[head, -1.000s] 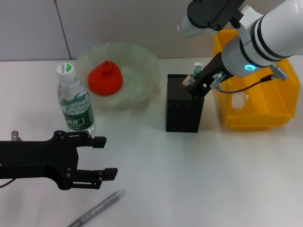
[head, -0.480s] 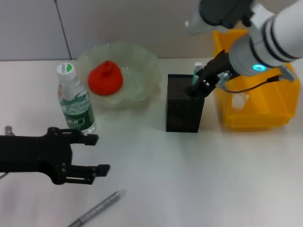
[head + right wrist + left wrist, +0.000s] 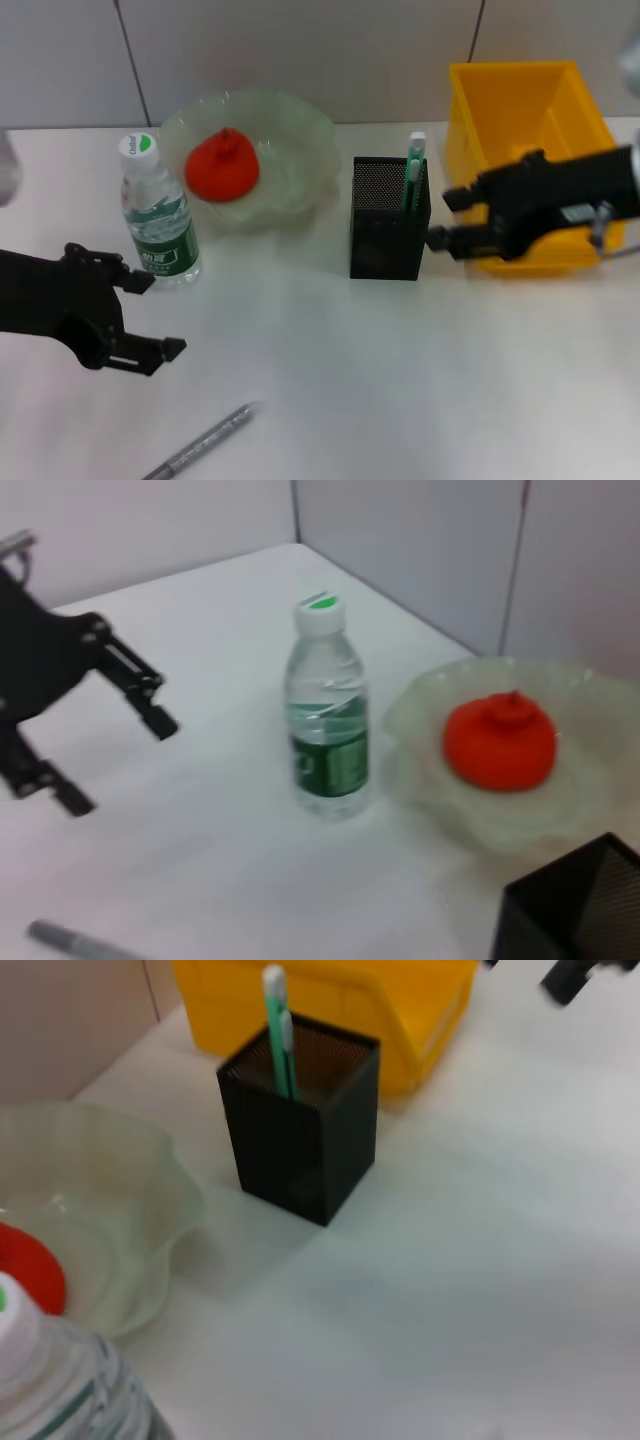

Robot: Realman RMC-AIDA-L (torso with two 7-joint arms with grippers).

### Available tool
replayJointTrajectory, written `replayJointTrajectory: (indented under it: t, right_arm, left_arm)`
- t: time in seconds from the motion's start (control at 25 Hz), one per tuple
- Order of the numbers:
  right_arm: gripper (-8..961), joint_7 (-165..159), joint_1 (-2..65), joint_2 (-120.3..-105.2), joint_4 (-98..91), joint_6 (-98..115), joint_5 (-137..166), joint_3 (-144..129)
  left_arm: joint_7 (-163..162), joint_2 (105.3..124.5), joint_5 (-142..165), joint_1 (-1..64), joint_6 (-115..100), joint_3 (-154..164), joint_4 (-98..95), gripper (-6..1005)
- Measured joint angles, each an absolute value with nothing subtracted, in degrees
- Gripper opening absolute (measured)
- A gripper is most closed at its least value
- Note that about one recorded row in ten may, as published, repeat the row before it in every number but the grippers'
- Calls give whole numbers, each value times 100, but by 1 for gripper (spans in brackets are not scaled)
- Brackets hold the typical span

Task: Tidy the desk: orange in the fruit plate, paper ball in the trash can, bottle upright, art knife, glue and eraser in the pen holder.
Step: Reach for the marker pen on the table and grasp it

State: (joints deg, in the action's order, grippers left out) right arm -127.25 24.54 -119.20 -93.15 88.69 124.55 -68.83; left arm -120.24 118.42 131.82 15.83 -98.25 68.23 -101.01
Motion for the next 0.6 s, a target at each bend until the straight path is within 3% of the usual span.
replayJointTrajectory:
  t: [0.24,0.48,0.6]
  right_arm:
    - [525,-12404,2530,-11917,-9662,9549,12214,-6967]
    - [525,-12284,3866,-11904,-9115,10240,12824,-7438]
    - [525,-12274,4209,-11912,-8810,10237,13003,-7589]
  left_arm:
    - [-12058,11861,12863,1546,-9819,6939,-10130,812]
    - [-11058,11849,11745,1154,-9801,5926,-9511,812]
    - [-11058,11849,11745,1154,-9801,5926,-9511,812]
